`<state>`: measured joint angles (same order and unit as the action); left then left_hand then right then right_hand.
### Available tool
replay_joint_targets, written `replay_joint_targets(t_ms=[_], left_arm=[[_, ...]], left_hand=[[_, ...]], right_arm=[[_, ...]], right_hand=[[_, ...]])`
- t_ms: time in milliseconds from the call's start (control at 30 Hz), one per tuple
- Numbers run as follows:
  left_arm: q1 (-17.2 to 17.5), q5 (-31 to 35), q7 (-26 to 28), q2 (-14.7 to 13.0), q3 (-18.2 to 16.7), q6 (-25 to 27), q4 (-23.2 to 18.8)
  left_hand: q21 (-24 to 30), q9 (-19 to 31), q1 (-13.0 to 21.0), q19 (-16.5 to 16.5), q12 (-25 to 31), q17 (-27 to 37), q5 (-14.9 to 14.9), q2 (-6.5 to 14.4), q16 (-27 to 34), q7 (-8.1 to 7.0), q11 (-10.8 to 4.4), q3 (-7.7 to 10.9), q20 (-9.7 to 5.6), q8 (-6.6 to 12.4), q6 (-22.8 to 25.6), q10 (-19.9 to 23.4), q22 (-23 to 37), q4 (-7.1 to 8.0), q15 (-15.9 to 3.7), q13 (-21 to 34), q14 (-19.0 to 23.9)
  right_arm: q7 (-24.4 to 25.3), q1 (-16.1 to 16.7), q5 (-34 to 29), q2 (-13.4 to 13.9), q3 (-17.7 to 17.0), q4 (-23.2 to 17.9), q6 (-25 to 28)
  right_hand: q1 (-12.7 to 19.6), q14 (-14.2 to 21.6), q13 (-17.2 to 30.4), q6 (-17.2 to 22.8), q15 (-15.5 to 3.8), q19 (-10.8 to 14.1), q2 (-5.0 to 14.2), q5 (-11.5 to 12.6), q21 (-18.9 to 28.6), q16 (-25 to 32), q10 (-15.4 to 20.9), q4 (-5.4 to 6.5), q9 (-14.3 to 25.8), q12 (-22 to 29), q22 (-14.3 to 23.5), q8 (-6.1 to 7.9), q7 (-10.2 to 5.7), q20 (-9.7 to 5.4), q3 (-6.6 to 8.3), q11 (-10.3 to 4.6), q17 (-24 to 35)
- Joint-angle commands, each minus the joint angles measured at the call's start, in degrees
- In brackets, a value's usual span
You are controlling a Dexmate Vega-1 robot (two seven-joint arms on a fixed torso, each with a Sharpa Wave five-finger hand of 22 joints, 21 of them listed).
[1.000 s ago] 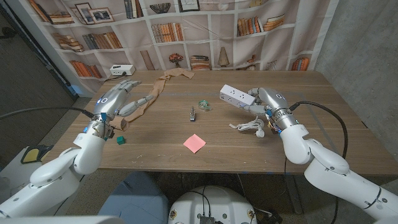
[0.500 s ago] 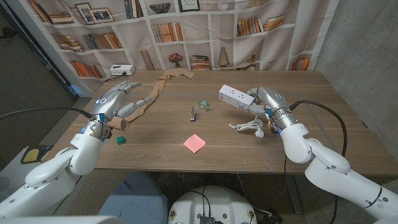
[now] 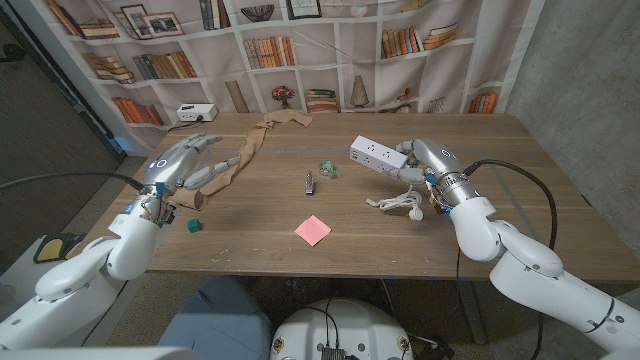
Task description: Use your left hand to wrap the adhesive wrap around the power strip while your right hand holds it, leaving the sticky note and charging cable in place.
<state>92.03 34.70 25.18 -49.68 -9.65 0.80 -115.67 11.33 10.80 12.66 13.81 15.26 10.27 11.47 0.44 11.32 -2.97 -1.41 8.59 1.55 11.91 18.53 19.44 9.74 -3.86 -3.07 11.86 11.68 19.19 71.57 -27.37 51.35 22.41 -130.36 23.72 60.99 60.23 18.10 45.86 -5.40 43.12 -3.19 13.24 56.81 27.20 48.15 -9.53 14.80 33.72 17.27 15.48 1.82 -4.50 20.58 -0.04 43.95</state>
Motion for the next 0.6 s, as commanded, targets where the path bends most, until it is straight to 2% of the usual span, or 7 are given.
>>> replay_joint_targets(t_ms=[33,600], left_arm=[[-0.27,0.0,-1.49,-0.49,-0.4,0.39,1.37],[-0.44,0.4,-2.66,-0.5,0.72,3.51,0.47]], left_hand=[[0.0,0.06,-0.49,0.18,-0.01,0.12,0.44,0.15,-0.13,0.21,0.23,-0.22,0.43,0.0,-0.04,0.12,0.24,0.01,0.27,0.18,0.02],[-0.1,0.06,-0.64,0.27,0.06,0.12,0.63,0.36,0.04,0.03,-0.46,-0.33,0.83,-0.2,-0.16,0.91,0.23,0.04,0.35,0.21,1.03]], right_arm=[[-0.53,-0.82,0.17,-0.2,0.51,0.44,0.23],[-0.33,-1.01,0.52,-0.08,0.58,0.8,-0.2]], right_hand=[[9.13,4.81,4.81,4.35,-7.91,-0.31,9.52,0.14,0.43,-0.37,6.78,0.31,0.24,2.6,0.01,0.14,-4.0,-2.21,1.17,-6.4,0.27],[9.08,4.96,4.83,4.41,-7.93,-0.65,9.47,0.12,1.41,-0.82,6.71,0.3,0.34,2.52,-0.49,0.01,-4.02,-2.27,1.25,-6.45,0.77]])
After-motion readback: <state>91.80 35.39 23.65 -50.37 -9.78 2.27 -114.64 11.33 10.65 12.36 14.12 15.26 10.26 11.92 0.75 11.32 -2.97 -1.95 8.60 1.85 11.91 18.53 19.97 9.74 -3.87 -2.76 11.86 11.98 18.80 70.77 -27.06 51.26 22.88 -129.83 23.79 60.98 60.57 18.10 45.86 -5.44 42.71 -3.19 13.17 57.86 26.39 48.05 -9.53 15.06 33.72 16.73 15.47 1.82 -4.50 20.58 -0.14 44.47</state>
